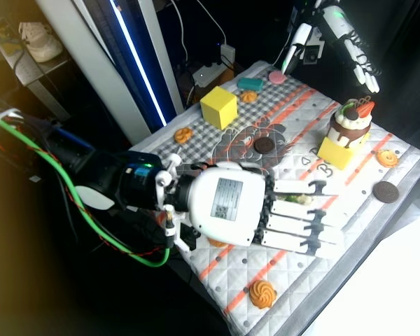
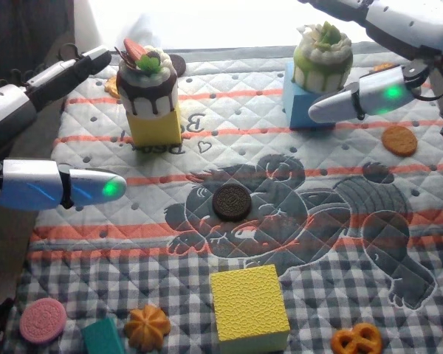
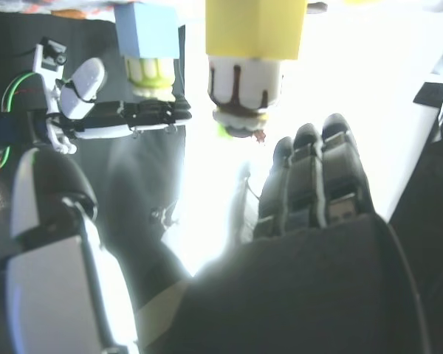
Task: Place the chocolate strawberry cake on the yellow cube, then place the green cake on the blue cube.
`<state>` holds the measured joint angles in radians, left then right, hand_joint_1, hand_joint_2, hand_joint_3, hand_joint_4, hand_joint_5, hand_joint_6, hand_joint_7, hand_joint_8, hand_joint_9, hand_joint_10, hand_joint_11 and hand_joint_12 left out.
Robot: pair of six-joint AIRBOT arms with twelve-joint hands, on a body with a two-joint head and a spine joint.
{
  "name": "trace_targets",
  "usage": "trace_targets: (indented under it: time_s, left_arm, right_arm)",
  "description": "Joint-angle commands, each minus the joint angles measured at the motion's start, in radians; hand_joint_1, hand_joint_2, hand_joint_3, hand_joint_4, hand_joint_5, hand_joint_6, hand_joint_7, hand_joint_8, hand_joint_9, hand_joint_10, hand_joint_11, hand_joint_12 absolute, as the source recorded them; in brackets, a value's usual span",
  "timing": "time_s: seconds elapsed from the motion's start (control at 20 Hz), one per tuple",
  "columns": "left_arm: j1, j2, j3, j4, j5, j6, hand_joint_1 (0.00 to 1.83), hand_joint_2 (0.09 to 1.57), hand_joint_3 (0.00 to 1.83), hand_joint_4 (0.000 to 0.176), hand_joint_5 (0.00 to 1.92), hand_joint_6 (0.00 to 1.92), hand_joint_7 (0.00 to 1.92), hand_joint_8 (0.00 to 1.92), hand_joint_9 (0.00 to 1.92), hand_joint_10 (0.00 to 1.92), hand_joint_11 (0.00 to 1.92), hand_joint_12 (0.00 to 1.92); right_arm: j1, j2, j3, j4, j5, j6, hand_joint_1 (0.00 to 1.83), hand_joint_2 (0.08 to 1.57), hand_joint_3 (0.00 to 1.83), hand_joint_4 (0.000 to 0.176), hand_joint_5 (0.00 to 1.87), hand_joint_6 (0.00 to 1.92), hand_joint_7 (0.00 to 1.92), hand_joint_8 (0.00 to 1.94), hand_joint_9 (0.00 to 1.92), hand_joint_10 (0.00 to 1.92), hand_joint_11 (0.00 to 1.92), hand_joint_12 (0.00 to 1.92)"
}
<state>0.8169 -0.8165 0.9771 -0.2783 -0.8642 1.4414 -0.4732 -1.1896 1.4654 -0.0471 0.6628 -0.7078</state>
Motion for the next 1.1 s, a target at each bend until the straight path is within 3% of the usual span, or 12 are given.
trace_targets:
  time_s: [0.0,0.3,0.4,0.5,0.65,0.7,0.75,0.8,0.85,0.95,1.0,1.05]
  left_arm:
    - [0.0,0.013,-0.003,-0.003,-0.135,-0.016,0.72,0.8,0.0,0.176,0.0,0.0,0.0,0.0,0.0,0.0,0.0,0.0]
    - [0.145,0.034,-0.004,-0.057,-0.421,-0.254,0.71,0.8,0.01,0.176,0.0,0.0,0.0,0.0,0.0,0.0,0.0,0.0]
    - [0.23,0.035,-0.004,-0.087,-0.576,-0.38,0.75,0.78,0.0,0.114,0.0,0.0,0.0,0.0,0.0,0.0,0.0,0.0]
    - [0.321,0.029,-0.011,-0.094,-0.787,-0.526,0.95,0.78,0.0,0.117,0.0,0.0,0.0,0.0,0.0,0.0,0.0,0.0]
    - [0.346,-0.003,-0.013,-0.087,-0.867,-0.619,0.6,0.82,0.0,0.175,0.0,0.0,0.0,0.0,0.0,0.0,0.0,0.0]
    - [0.336,-0.024,0.003,-0.067,-0.867,-0.65,0.59,0.87,0.02,0.164,0.0,0.0,0.0,0.0,0.0,0.0,0.0,0.0]
    - [0.317,-0.043,0.019,-0.037,-0.867,-0.693,0.56,0.96,0.05,0.145,0.0,0.0,0.01,0.0,0.0,0.0,0.0,0.0]
    - [0.297,-0.047,0.023,-0.016,-0.867,-0.711,0.28,1.23,0.06,0.12,0.05,0.01,0.0,0.0,0.0,0.0,0.0,0.0]
    - [0.262,-0.046,0.022,0.031,-0.867,-0.716,0.06,1.35,0.05,0.0,0.2,0.02,0.02,0.0,0.0,0.0,0.0,0.0]
    - [0.208,-0.045,0.02,0.111,-0.867,-0.701,0.0,1.42,0.0,0.137,0.3,0.44,0.11,0.0,0.01,0.0,0.0,0.0]
    - [0.189,-0.048,0.019,0.145,-0.867,-0.703,0.0,1.44,0.0,0.134,0.08,0.78,0.26,0.0,0.13,0.01,0.0,0.0]
    - [0.167,-0.049,0.017,0.158,-0.867,-0.717,0.0,1.54,0.05,0.168,0.01,0.93,0.41,0.04,0.26,0.03,0.0,0.0]
  right_arm:
    - [0.002,0.022,-0.007,0.019,0.156,0.002,0.55,0.73,0.0,0.176,0.0,0.0,0.0,0.0,0.0,0.0,0.0,0.0]
    - [-0.202,0.227,-0.235,0.142,0.489,-0.096,0.59,0.77,0.01,0.176,0.0,0.0,0.0,0.0,0.0,0.0,0.0,0.0]
    - [-0.335,0.277,-0.299,0.216,0.663,-0.096,0.66,0.77,0.01,0.176,0.0,0.0,0.0,0.0,0.0,0.0,0.0,0.0]
    - [-0.441,0.31,-0.355,0.257,0.841,-0.071,0.6,0.81,0.02,0.176,0.0,0.0,0.0,0.0,0.0,0.0,0.0,0.0]
    - [-0.494,0.312,-0.382,0.234,0.964,-0.07,0.64,1.14,0.02,0.155,0.15,0.01,0.0,0.0,0.0,0.0,0.0,0.0]
    - [-0.505,0.311,-0.391,0.223,1.013,-0.07,0.32,1.2,0.03,0.119,0.11,0.01,0.0,0.0,0.0,0.0,0.0,0.0]
    - [-0.508,0.312,-0.406,0.205,1.059,-0.069,0.19,1.14,0.0,0.153,0.06,0.0,0.0,0.0,0.0,0.0,0.0,0.0]
    - [-0.513,0.318,-0.422,0.188,1.1,-0.068,0.46,1.11,0.0,0.076,0.12,0.01,0.05,0.0,0.05,0.01,0.05,0.02]
    - [-0.512,0.332,-0.448,0.164,1.1,-0.079,0.54,1.03,0.0,0.058,0.19,0.01,0.1,0.01,0.09,0.01,0.07,0.04]
    - [-0.493,0.356,-0.481,0.111,1.1,-0.098,0.37,1.09,0.01,0.05,0.46,0.01,0.14,0.0,0.17,0.01,0.0,0.4]
    - [-0.495,0.355,-0.478,0.112,1.1,-0.091,0.47,1.18,0.01,0.026,0.57,0.01,0.46,0.04,0.33,0.03,0.0,0.31]
    - [-0.483,0.367,-0.486,0.117,1.101,-0.078,0.54,1.2,0.01,0.04,0.52,0.0,0.45,0.01,0.33,0.01,0.0,0.33]
